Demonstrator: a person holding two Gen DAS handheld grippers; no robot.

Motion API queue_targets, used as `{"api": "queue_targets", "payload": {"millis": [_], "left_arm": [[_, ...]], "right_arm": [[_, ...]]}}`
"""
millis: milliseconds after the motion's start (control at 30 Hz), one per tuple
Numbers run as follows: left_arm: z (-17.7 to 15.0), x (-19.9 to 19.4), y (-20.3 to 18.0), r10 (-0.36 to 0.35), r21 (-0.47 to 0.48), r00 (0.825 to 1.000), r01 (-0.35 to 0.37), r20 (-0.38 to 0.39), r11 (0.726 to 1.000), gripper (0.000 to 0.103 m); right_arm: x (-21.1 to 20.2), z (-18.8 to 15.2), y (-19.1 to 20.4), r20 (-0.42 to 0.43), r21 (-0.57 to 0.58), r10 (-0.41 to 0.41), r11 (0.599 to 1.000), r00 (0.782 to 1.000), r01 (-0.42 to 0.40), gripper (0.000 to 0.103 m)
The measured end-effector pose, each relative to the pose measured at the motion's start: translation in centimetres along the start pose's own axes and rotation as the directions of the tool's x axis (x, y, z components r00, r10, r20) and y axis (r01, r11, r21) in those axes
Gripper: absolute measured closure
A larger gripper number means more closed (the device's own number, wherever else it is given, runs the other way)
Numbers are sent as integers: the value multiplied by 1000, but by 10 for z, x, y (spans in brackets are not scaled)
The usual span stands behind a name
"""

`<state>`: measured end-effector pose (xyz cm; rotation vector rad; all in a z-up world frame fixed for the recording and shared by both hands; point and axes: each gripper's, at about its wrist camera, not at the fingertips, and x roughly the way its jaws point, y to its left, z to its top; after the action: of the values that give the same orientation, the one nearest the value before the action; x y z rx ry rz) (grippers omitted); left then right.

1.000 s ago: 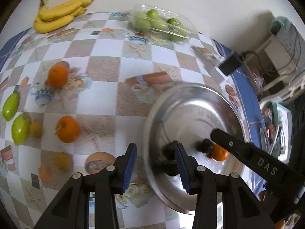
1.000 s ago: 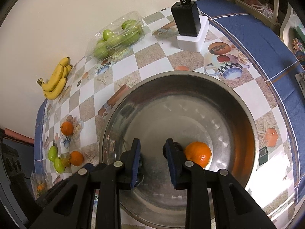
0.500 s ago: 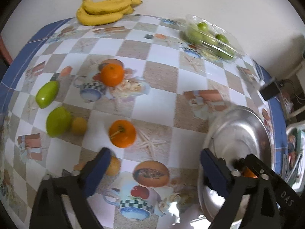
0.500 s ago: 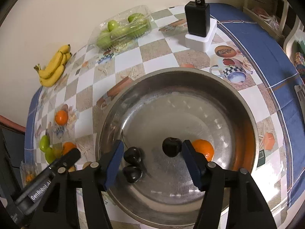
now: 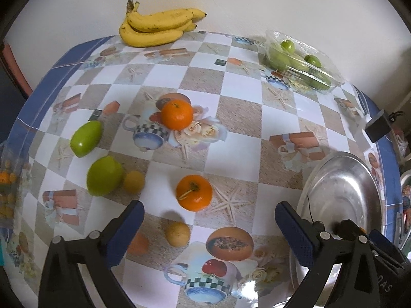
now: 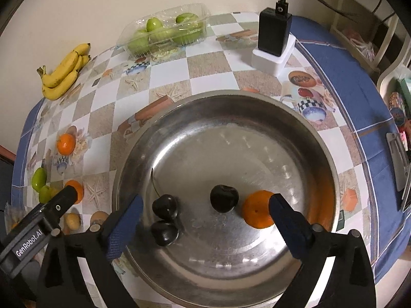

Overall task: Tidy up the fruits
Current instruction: 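Withdraw both grippers from the steel bowl, then move both grippers toward the fruits beside the teacup print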

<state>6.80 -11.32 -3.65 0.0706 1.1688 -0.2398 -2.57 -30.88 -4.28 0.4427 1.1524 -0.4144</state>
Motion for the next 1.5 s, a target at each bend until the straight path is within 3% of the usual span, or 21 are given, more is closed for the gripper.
{"api": "queue_targets", "payload": {"millis": [467,933,1200,1500], "left_arm": [[2,-7,4,29,53,999,-30,21,998,0],[10,-21,24,33,71,997,-37,64,997,0],[18,-29,60,79,50,993,-84,88,995,0],[24,-39,115,107,-45,988,-103,108,994,0]], "right_arm": [[-2,-2,4,10,3,14,1000,1000,-14,4],[-5,-7,34,7,-86,-5,996,1000,5,4],[-10,-11,63,15,-150,-8,989,1000,10,4],[-10,-19,114,8,-247,34,969,999,-31,4]]}}
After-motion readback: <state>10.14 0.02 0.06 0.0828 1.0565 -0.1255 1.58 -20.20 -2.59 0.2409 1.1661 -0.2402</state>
